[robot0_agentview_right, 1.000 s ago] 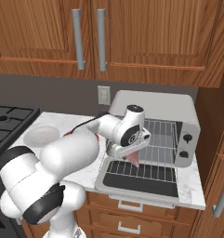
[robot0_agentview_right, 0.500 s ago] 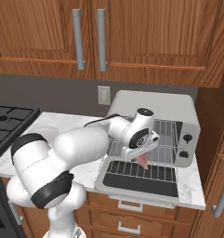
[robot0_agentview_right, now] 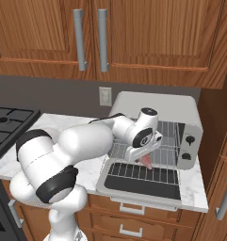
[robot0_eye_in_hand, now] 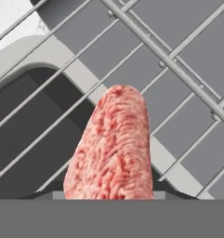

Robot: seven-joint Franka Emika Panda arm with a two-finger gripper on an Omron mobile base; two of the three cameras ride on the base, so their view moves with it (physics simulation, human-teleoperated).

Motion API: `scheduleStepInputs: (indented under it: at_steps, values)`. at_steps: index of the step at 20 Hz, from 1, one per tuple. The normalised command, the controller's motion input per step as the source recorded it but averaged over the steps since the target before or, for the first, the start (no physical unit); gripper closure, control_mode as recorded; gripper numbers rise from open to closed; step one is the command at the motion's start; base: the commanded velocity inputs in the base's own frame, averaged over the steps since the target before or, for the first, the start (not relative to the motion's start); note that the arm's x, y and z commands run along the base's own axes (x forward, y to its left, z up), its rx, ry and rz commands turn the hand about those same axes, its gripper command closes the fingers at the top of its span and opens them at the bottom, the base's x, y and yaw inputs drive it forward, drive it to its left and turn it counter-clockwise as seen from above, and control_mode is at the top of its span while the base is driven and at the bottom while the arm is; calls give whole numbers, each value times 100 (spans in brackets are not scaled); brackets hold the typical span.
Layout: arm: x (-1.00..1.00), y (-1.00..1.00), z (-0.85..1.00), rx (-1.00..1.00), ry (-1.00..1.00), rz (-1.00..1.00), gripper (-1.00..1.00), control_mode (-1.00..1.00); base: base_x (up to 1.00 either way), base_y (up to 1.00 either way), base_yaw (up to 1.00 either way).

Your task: Open the toaster oven door. Place the bread on the top rack in the toaster oven and place the steak on the bottom rack.

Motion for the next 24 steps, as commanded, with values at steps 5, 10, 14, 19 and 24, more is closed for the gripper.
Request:
scheduleStepInputs:
  at_steps: [5,10,14,19,24]
  values:
    - [-17,0,-43,7,3,5,100,-100,0,0,0]
    - [-46,0,-49,10,1,1,100,-100,0,0,0]
    - [-58,3,-53,11,0,0,100,-100,0,0,0]
    - [-25,6,-49,11,0,0,100,-100,0,0,0]
    - [3,0,-37,11,0,0,100,-100,0,0,0]
